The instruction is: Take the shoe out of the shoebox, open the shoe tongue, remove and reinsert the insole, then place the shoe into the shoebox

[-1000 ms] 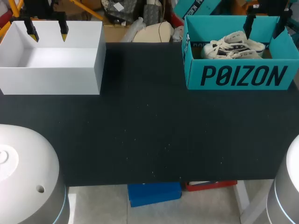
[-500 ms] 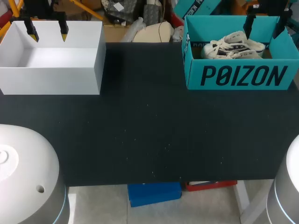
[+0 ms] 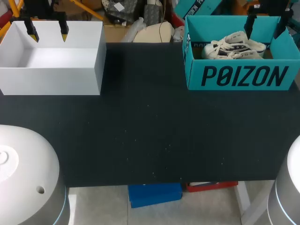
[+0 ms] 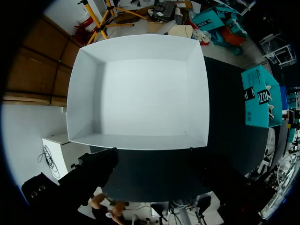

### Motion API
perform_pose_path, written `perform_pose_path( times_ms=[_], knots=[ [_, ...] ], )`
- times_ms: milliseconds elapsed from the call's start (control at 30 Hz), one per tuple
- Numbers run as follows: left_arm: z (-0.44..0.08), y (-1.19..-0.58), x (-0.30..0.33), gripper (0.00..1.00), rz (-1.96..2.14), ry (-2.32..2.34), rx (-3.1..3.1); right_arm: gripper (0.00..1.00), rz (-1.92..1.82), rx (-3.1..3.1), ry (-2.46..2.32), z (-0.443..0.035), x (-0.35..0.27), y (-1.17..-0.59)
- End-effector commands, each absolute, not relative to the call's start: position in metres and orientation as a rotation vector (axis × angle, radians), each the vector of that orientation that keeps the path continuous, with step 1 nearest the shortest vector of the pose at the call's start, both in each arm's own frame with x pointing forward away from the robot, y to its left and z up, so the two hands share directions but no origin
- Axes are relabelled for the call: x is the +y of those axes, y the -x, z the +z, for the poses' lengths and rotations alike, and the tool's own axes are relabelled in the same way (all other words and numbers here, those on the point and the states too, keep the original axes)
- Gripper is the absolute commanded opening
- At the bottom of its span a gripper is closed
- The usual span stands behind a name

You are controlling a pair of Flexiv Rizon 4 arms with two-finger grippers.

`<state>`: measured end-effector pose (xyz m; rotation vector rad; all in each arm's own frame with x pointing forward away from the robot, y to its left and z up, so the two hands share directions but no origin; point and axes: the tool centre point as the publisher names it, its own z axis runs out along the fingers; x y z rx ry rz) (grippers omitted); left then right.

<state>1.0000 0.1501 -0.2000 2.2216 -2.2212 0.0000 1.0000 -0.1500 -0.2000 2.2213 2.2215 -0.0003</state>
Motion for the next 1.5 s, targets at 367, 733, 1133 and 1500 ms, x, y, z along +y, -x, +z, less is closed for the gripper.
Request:
perform_pose_path(
  times_ms=[367,733,1133,1500],
  knots=[
    [-0.2,-1.0,0.15,1.0,0.0,-2.222,-2.221,1.0,0.0,2.221,-2.221,-0.2,-0.15,-1.0],
    [-0.2,-1.0,0.15,1.0,0.0,-2.222,-2.221,1.0,0.0,2.221,-2.221,-0.2,-0.15,-1.0],
    [-0.2,-1.0,0.15,1.0,0.0,-2.222,-2.221,1.0,0.084,2.314,-2.142,-0.197,-0.15,-1.003],
    [-0.2,-1.0,0.15,1.0,0.0,-2.222,-2.221,1.0,0.18,3.155,-0.34,-0.161,-0.148,-0.973]
  ],
)
